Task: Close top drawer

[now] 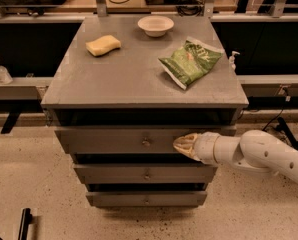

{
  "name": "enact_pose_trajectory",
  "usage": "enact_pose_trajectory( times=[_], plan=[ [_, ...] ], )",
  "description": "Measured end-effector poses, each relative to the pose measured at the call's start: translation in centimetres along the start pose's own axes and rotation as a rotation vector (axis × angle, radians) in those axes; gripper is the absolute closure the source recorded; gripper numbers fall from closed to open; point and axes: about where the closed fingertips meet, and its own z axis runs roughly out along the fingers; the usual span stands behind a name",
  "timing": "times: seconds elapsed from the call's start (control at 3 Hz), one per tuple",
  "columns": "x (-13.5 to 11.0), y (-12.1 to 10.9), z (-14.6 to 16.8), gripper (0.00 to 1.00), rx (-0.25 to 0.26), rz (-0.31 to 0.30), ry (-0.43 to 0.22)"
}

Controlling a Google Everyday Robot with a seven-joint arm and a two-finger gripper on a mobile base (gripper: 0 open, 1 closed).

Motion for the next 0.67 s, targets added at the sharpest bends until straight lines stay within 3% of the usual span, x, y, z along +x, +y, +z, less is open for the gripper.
enact_pose_trajectory(
  times=[0.67],
  plan=[
    [1.5,-0.5,-2.3,1.00,0.022,0.001,0.026]
  ],
)
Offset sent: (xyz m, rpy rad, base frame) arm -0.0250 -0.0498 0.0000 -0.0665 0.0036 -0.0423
